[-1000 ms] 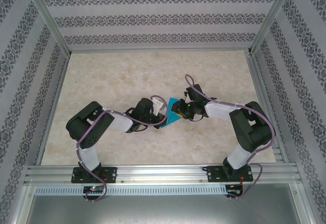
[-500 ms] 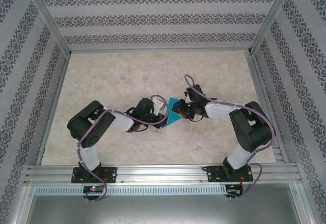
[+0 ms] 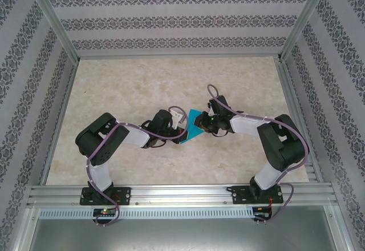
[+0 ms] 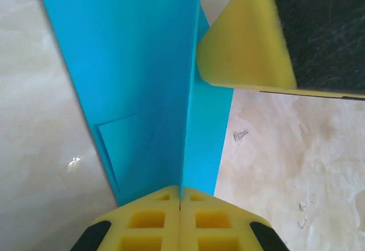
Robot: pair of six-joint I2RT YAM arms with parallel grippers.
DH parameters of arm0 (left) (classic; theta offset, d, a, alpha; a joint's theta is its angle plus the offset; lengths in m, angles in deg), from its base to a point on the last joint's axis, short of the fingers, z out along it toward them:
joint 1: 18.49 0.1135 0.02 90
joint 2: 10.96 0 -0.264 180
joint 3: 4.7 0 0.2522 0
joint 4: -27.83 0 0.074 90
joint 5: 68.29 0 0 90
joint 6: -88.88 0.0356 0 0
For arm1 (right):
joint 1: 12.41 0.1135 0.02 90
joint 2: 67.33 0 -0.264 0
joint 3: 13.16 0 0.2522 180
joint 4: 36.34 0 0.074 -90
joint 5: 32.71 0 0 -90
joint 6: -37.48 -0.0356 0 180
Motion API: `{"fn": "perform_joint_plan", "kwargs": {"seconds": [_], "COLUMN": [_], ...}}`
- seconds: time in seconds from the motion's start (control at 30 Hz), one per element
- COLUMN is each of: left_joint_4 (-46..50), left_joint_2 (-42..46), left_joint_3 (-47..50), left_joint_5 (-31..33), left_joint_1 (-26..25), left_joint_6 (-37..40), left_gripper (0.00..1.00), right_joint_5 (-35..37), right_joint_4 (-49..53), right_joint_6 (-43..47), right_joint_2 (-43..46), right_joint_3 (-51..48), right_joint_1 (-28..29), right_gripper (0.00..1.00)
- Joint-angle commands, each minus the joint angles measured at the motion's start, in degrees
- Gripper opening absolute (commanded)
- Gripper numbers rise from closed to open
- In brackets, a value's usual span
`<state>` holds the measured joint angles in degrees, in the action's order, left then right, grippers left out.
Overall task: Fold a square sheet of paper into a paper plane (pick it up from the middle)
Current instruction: Fourth fold the wing at the center of the table.
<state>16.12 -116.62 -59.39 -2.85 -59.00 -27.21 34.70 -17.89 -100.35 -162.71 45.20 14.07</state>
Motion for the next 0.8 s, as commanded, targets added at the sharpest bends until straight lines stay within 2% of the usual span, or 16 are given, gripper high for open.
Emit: {"fn": "perform_joint_plan", "kwargs": {"seconds": [0.0, 0.13, 0.3, 0.6, 0.77], "left_joint_4": [-1.07, -0.93, -0.77, 2.6, 6.32], "left_joint_2": [-0.15, -0.06, 0.94, 5.59, 9.68], "left_joint_3": [0.07, -0.07, -0.06, -0.12, 0.01], "left_joint_5": [0.32, 0.01, -0.48, -0.38, 1.73], "left_joint_1": [0.52, 0.52, 0.58, 1.3, 2.23], "left_joint_6": [-1.07, -1.07, -1.17, -1.6, -2.18], "left_gripper": [0.04, 0.05, 0.11, 0.31, 0.37], "right_joint_5": [0.56, 0.44, 0.89, 1.89, 3.64], "right_joint_4": [-0.67, -0.53, 0.91, 3.81, 7.55], "right_joint_6": [0.99, 0.73, 0.79, 1.34, 2.22], "right_joint_2": [-1.14, -2.09, -3.56, -5.31, -6.64], "right_joint_3": [0.31, 0.72, 1.44, 2.73, 4.15], "right_joint_1": [-0.37, -0.42, -0.38, -0.29, -0.11], "right_gripper": [0.26, 0.32, 0.39, 0.48, 0.52]}}
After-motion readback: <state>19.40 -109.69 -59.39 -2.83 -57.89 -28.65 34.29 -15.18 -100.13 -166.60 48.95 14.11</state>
